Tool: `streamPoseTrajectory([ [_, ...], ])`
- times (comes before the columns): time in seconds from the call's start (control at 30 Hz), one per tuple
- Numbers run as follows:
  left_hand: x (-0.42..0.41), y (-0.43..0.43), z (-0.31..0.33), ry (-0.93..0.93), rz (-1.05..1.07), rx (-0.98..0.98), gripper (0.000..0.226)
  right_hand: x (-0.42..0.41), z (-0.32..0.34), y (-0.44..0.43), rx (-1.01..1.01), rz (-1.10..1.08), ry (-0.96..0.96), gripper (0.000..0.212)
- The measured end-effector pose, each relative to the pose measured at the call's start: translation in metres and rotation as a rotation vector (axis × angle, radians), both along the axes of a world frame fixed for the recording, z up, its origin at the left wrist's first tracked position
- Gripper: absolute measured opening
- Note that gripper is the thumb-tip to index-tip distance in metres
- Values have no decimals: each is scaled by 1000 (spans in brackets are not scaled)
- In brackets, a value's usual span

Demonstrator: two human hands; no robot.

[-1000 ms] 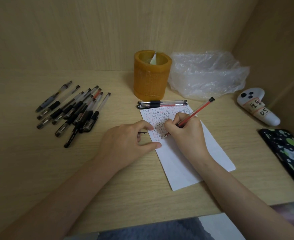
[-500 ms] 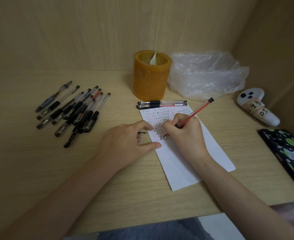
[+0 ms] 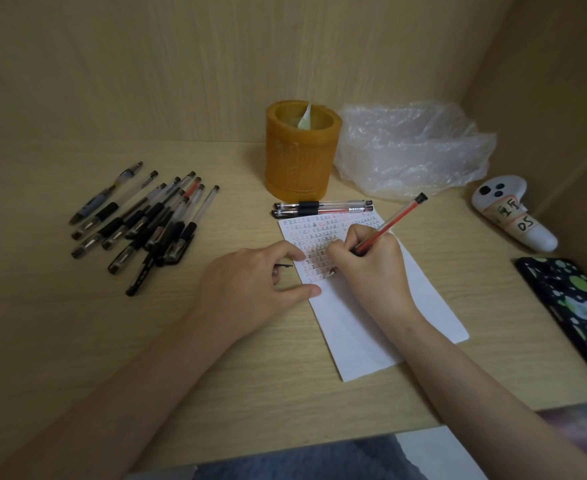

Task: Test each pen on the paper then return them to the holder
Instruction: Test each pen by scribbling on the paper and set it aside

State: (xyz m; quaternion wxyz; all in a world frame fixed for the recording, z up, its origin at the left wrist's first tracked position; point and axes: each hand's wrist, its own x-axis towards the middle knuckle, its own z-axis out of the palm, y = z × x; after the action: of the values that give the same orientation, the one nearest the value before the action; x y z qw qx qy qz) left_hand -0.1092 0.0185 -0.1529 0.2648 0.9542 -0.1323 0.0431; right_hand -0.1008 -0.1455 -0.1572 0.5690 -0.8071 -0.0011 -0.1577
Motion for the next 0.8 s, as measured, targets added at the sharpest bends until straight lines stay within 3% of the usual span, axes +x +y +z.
streamPoseTrajectory([
  [0.17, -1, 0, 3, 8, -3, 0, 47, -1, 0, 0, -3, -7, 4, 34],
  [0.4, -1, 2, 2, -13, -31, -37, 47, 5, 8, -9, 307, 21, 19, 38],
  [0.6, -1, 3, 5, 20, -120, -427, 36, 8, 14, -8, 638, 225, 113, 33],
  [0.8, 2, 2, 1, 58, -241, -555, 48, 5, 17, -7, 631, 282, 95, 24],
])
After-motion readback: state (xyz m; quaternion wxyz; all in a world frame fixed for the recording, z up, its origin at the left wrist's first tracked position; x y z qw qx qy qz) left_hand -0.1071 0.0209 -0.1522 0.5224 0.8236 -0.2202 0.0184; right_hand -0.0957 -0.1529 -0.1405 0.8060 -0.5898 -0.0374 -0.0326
